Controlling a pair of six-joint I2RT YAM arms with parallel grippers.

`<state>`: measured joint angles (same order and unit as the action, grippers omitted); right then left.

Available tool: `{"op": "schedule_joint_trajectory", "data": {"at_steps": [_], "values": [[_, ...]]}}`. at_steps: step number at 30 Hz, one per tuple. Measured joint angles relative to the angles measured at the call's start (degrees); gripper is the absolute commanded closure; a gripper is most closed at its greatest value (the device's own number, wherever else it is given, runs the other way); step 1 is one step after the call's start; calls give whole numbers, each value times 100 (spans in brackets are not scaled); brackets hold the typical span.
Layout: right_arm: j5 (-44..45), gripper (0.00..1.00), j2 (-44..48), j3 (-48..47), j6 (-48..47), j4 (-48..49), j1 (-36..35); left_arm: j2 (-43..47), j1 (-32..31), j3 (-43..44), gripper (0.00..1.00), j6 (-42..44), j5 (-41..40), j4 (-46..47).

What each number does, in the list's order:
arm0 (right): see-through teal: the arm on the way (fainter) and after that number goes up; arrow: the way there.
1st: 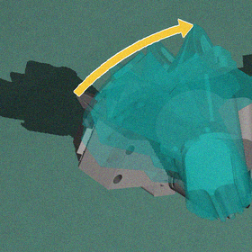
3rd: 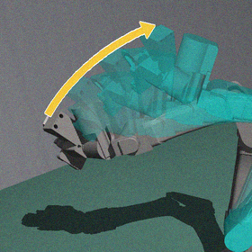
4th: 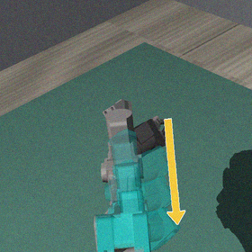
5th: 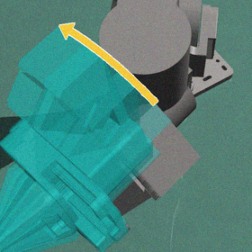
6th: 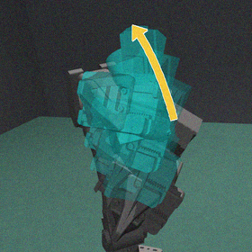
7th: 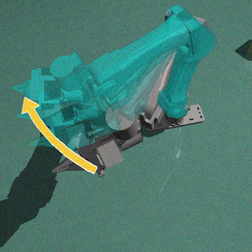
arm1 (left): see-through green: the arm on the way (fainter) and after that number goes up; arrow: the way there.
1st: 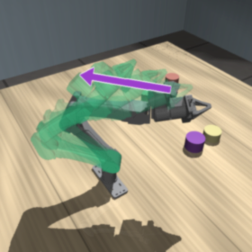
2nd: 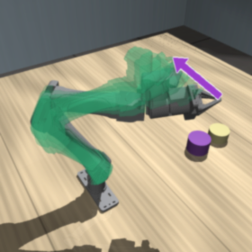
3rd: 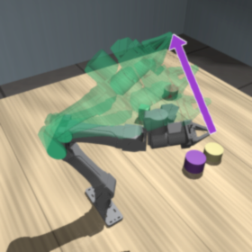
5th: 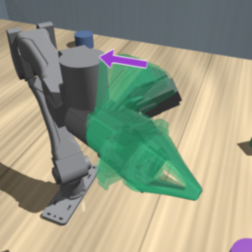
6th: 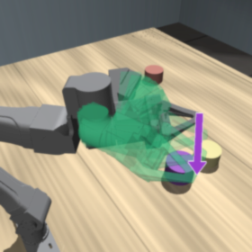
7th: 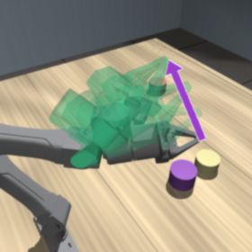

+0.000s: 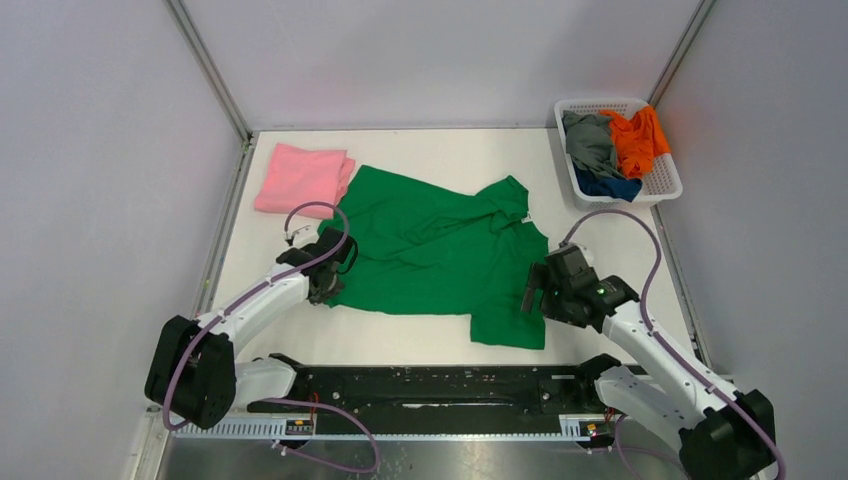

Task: Fold and stack the t-shirts
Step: Flatten out the tshirt

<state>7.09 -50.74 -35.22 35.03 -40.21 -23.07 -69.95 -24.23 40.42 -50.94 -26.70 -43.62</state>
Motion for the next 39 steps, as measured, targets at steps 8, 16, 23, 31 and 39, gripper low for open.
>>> {"op": "schedule_joint_trajectory", "data": {"at_steps": [8, 16, 23, 31, 39], "values": [[450, 20, -243, 243, 1032, -455, -1648, 212, 2, -459, 100, 92, 225, 299], [850, 27, -1517, 240, 1513, -195, -2092, 428, 2, -634, 100, 149, 372, 463], [835, 35, -1655, 402, 1777, 155, -2092, 695, 2, -649, 100, 151, 387, 470], [846, 84, -1847, 326, 1744, 284, -2092, 750, 2, -682, 100, 151, 417, 474], [1043, 99, -1427, 249, 1685, 269, -2107, 1257, 0, -601, 100, 146, 610, 402]]}}
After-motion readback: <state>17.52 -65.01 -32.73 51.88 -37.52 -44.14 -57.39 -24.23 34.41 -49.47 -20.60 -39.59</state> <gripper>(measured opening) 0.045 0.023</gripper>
